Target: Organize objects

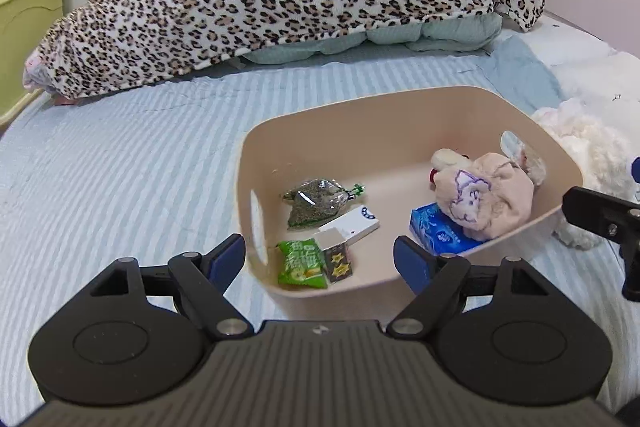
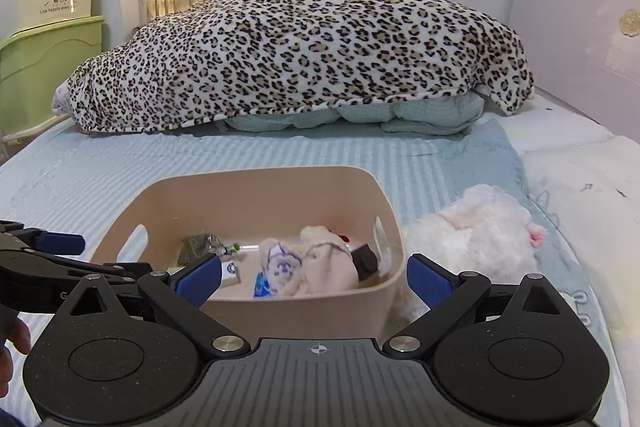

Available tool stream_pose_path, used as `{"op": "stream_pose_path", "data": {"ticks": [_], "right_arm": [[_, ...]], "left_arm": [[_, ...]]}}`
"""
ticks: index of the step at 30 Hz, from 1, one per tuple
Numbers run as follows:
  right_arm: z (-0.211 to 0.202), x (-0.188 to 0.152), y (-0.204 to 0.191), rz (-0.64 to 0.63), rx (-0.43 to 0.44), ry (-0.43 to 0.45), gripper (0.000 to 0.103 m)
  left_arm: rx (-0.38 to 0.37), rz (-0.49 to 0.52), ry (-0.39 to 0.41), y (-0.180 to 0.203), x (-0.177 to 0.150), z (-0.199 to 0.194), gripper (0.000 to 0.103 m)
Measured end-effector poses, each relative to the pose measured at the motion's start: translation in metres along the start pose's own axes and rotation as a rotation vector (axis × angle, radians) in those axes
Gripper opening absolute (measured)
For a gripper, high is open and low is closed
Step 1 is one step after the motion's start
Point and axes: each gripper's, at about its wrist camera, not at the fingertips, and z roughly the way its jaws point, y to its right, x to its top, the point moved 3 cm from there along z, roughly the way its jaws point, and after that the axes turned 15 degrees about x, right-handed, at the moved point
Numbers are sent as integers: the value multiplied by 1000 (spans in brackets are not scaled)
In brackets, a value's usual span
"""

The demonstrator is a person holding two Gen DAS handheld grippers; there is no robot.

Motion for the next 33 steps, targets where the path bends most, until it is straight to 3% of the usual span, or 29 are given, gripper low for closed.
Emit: {"op": "stream_pose_path", "data": {"ticks": [6, 15, 33], "right_arm": [[-26, -11, -2, 51, 26, 2, 101], [-66, -26, -20, 29, 8, -5, 101], [-124, -67, -53, 20, 20, 3, 102]], "left_arm": [[-10, -21, 38, -12, -11, -31, 82], [-16, -13, 97, -16, -31, -81, 82], [-74, -39, 112, -31, -78, -143, 83]]}}
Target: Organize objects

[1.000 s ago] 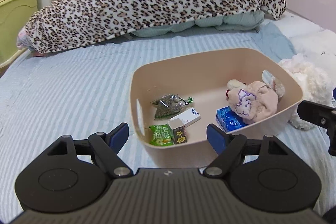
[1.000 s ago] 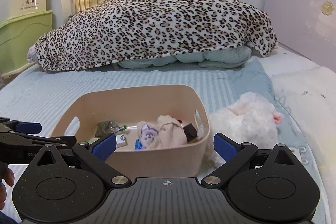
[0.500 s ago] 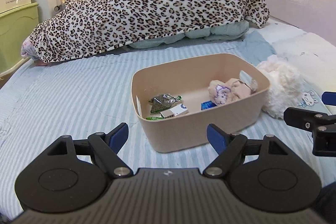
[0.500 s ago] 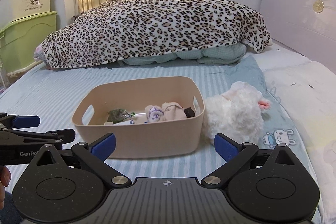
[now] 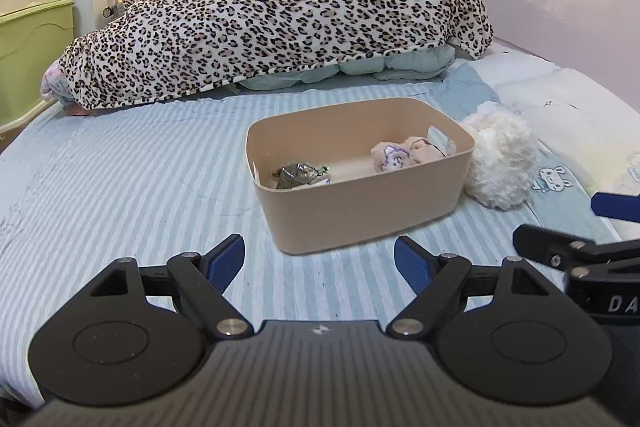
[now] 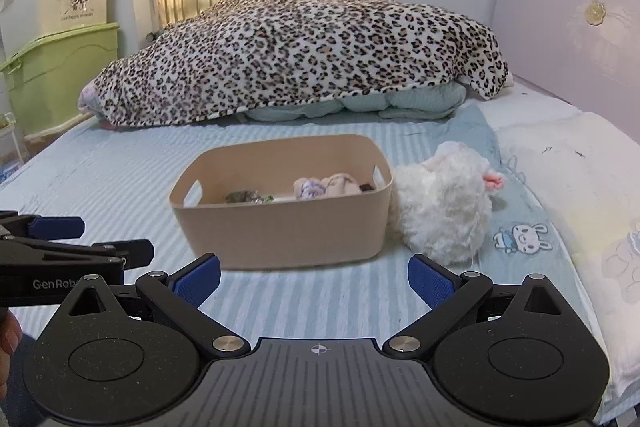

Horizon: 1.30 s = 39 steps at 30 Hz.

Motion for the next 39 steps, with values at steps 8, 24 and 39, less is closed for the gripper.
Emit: {"op": "stream_pose_path", "data": {"ticks": [8, 24, 39], "right_arm": [[-22, -16, -7, -11, 14, -13, 101], [-51, -29, -11, -2, 26, -38, 101], [-69, -29, -21, -30, 27, -1, 101]], "left_arm": [[-15, -9, 35, -4, -17, -31, 83], [-35, -9, 30, 2, -38, -62, 83], [-17, -9, 45, -2, -40, -79, 83]]}}
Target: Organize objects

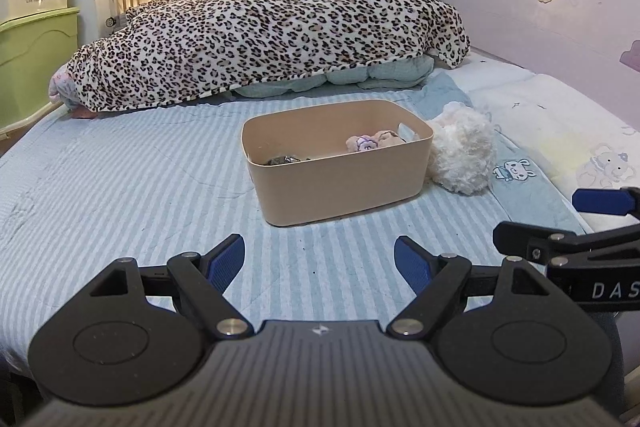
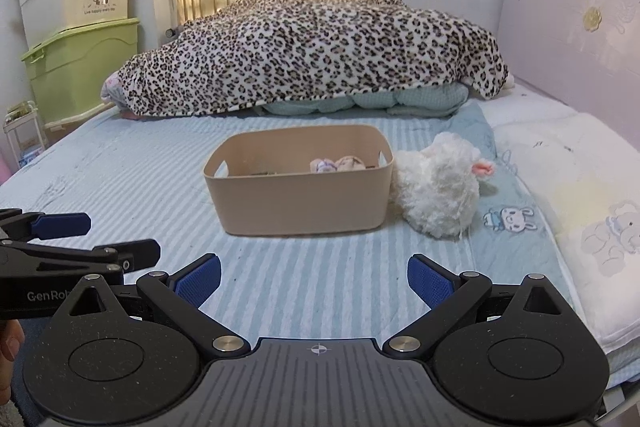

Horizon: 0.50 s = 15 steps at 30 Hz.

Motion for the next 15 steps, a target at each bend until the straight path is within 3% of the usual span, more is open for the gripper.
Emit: {"op": "stream_pose_path", "data": {"ticks": [15], "right_arm": [[-5, 4, -1, -12, -2, 14, 101]], "left_arm": [[-3, -14, -7, 2, 0, -1, 85]]}}
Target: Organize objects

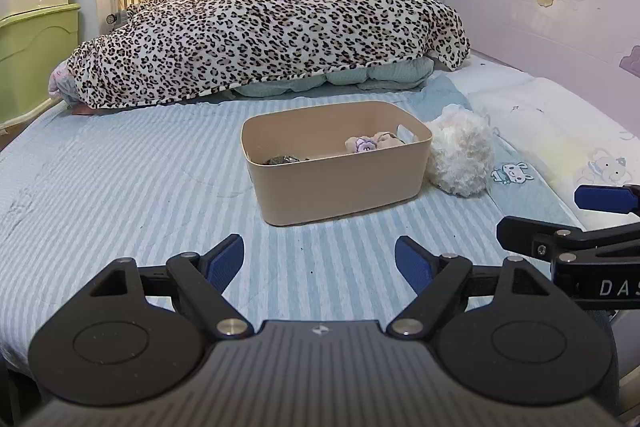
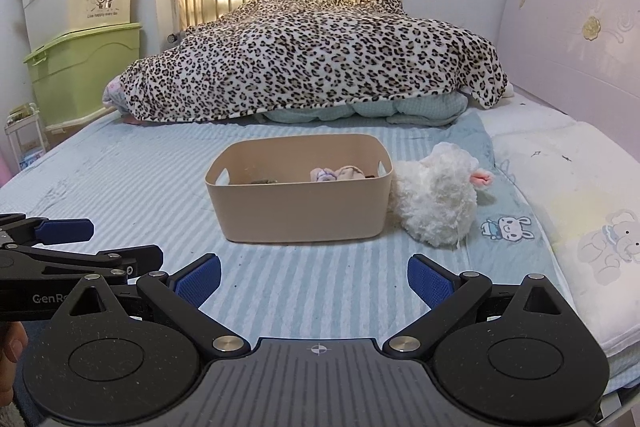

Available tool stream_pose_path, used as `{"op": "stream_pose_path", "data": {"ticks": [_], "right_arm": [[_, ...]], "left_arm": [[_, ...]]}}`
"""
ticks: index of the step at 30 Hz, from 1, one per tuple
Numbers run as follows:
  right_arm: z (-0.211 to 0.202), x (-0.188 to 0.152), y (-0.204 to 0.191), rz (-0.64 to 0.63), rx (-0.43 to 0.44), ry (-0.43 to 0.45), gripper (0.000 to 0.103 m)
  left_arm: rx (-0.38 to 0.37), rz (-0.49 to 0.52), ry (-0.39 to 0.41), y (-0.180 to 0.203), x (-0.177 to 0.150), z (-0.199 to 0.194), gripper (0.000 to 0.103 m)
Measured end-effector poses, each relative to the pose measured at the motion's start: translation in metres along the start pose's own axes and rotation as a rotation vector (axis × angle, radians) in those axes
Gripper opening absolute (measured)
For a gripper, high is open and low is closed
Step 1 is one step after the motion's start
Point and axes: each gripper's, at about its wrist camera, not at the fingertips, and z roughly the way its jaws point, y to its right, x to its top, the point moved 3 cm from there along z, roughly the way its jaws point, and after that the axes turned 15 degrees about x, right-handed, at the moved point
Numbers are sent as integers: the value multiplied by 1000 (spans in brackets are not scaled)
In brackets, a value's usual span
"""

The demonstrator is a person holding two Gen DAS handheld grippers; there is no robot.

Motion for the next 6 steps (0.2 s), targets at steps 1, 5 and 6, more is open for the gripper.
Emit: {"op": "stream_pose_path", "data": {"ticks": [1, 5, 6], "right_arm": [[0, 0, 0, 1, 1, 0, 101], [0, -1, 1, 2, 1, -2, 101], [0, -1, 1, 2, 2, -3, 101]], "left_arm": [[2, 3, 0, 1, 0, 0, 85], [-4, 11, -3, 4, -1, 1, 86], [-4, 14, -4, 4, -1, 2, 86]]}}
